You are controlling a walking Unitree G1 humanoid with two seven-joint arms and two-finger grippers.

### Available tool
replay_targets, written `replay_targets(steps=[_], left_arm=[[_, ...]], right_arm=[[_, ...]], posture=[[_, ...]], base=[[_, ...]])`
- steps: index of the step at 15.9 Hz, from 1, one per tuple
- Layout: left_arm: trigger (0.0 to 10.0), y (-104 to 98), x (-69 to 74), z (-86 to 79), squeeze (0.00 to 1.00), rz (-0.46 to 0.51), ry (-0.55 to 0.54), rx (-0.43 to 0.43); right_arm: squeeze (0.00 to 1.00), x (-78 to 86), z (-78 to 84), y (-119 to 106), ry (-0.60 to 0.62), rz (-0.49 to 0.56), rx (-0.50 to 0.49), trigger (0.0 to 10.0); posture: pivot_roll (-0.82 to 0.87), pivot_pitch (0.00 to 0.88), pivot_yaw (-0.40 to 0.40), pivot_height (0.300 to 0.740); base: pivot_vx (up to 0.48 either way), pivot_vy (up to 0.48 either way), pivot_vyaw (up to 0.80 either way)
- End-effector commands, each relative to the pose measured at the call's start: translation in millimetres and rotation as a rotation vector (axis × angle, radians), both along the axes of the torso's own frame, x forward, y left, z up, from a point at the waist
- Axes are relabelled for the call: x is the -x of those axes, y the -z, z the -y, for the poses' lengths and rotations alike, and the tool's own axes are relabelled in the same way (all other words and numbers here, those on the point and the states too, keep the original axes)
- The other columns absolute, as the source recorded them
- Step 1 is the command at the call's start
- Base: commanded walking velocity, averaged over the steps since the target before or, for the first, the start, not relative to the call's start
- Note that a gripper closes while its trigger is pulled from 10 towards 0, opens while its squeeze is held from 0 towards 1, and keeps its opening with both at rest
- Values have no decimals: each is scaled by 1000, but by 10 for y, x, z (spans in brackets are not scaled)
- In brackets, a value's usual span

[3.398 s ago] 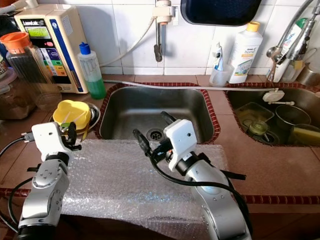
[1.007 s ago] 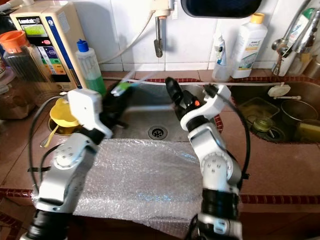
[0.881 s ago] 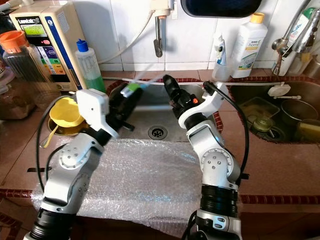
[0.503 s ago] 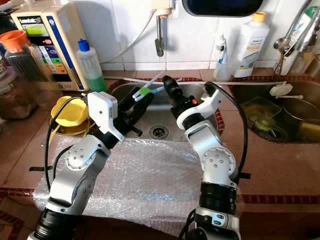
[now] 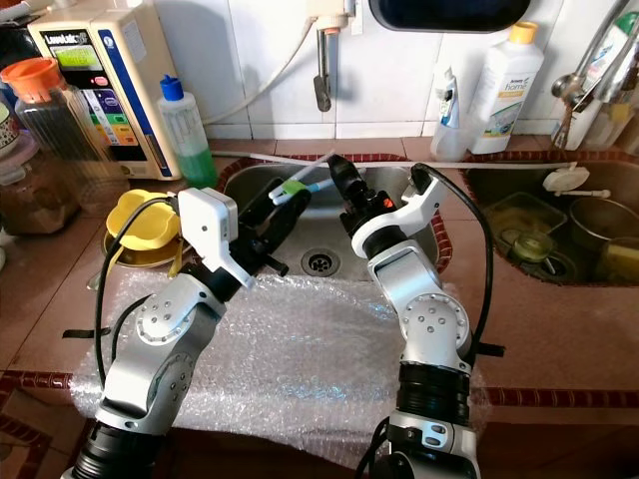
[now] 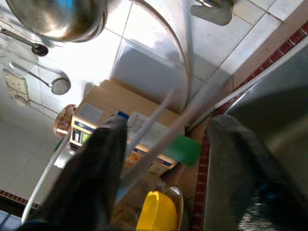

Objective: Kitchen organization

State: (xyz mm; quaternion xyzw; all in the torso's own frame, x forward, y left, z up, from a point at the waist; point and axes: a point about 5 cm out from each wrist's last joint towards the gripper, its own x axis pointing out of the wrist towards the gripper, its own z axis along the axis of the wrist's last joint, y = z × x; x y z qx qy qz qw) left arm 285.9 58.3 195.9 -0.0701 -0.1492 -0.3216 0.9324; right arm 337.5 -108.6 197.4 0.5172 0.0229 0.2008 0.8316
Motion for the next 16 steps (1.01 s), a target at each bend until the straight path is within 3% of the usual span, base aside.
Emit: replay_targets(steps=[1, 7, 10, 12, 16], left_arm=[[4784, -48, 28, 17, 0, 22, 23, 3], [4745, -45, 43, 22, 0, 21, 38, 5], [5373, -46, 42, 27, 0, 23, 41, 2], [6510, -45, 43, 32, 0, 28, 41, -3], [10000, -53, 34, 17, 0, 49, 12, -14]], right_arm=[[0, -8, -216, -99, -58, 10, -66, 0], [0, -5, -310, -100, -85, -13, -138, 0], [0, -18, -288, -103, -74, -11, -136, 0], [0, -21, -274, -106, -68, -10, -137, 0], [0, -23, -257, -111, -57, -8, -139, 0]], posture=[[-3, 16, 58, 740], [-6, 18, 68, 740], [-8, 18, 72, 740], [-10, 19, 73, 740], [-10, 18, 74, 740]], base=[[0, 0, 0], [0, 0, 0], [0, 0, 0], [0, 0, 0], [0, 0, 0]])
